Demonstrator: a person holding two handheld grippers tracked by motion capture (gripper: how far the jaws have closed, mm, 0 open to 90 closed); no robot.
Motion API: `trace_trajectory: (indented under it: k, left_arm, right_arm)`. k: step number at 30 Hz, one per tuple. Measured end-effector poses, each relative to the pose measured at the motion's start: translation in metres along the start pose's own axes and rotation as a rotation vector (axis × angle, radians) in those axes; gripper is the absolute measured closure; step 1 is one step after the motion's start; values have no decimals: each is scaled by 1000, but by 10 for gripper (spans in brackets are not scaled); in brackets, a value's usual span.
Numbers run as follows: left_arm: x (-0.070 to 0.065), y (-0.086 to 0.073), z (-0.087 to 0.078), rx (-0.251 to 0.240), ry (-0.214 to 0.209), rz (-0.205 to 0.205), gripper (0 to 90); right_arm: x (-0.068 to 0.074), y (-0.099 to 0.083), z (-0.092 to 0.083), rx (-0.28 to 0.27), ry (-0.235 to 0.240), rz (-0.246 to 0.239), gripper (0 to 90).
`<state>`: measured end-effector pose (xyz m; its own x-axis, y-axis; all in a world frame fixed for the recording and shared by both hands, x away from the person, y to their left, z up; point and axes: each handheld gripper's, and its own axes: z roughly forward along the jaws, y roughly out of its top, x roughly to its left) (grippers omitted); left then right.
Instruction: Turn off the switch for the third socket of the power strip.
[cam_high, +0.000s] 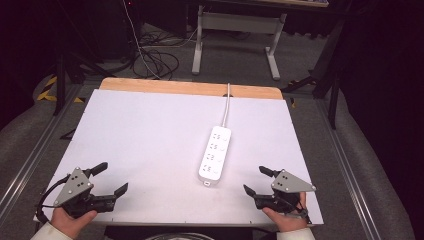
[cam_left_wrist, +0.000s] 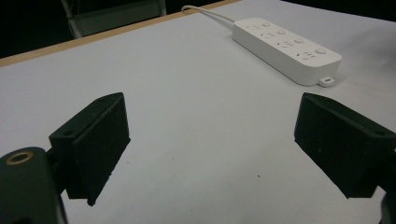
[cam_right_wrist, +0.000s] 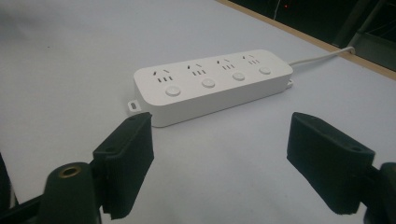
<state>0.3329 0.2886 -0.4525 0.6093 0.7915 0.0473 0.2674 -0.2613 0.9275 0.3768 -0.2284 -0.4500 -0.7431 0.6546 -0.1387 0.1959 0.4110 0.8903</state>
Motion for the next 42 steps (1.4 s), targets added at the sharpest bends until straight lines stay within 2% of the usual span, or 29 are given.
trace_trajectory:
  k: [3,10,20,25,30,37,42]
  left_arm:
    - [0,0,0,-4,-1,-8,107]
    - [-1,1,-2,-10,4,9,112]
    - [-1,1,-2,-11,-4,-6,115]
    - [-1,1,-2,-8,6,7,117]
    - [-1,1,-3,-2,8,17,122]
    - [-1,1,-3,0,10,17,122]
    - [-1,1,-3,-1,12,13,122]
  right_arm:
    - [0,0,0,2,-3,0,229]
    - [0,0,0,0,-7,-3,229]
    - [0,2,-1,5,-16,-12,228]
    - [0,4,-2,6,-21,-12,229]
    - [0,12,-3,29,-36,-18,258]
    - [-2,25,-2,44,-23,-11,310]
    - [-4,39,7,60,19,-13,354]
